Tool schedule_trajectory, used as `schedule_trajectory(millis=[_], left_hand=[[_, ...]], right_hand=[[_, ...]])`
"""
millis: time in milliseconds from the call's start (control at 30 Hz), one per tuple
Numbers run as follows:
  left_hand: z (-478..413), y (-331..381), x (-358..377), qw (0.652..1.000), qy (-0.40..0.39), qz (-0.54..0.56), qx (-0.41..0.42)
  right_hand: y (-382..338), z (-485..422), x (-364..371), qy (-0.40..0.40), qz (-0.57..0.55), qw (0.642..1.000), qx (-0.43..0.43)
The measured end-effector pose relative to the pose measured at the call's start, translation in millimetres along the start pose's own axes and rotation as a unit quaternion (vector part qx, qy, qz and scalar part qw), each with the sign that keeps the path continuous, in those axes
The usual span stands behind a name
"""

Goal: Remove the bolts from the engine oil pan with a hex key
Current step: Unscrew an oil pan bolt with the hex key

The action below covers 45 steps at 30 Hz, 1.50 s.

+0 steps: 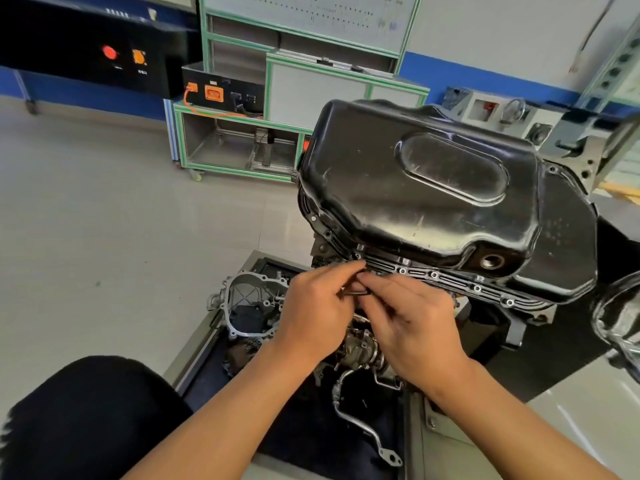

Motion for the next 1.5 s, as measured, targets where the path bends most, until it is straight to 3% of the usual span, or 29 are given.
schedule_trajectory(millis=[667, 933, 1233, 1400, 1500], left_hand=[[1.0, -13.2, 6.1, 0.999, 0.042, -0.002, -0.002], [-5.6, -19.6, -1.0, 0.999, 0.050, 0.002, -0.002], [-12.8, -4.3, 2.2, 0.998, 0.052, 0.011, 0.023], [-15.0, -4.8, 1.8, 0.997, 0.071, 0.017, 0.019], [-14.0, -10.9, 4.2, 0.998, 0.060, 0.003, 0.032]], right_hand=[[6.2, -5.4, 6.3, 0.004, 0.000, 0.998, 0.067], [-3.7, -6.6, 11.2, 0.005, -0.063, 0.995, 0.076], [-0.8, -12.2, -3.9, 0.078, -0.019, 0.989, 0.125], [-4.7, -12.9, 0.1, 0.057, 0.000, 0.995, 0.087], [-2.6, -12.2, 9.3, 0.007, -0.047, 0.998, 0.051]])
Point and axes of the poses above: each hand's wrist, its own z-axis away from the middle knuckle, its own x-axis out of the palm, y = z × x, the point moved 10 cm from there along -z, towards the middle knuckle, and after that the axes turned 1 degree about z, right-handed, at the moved point
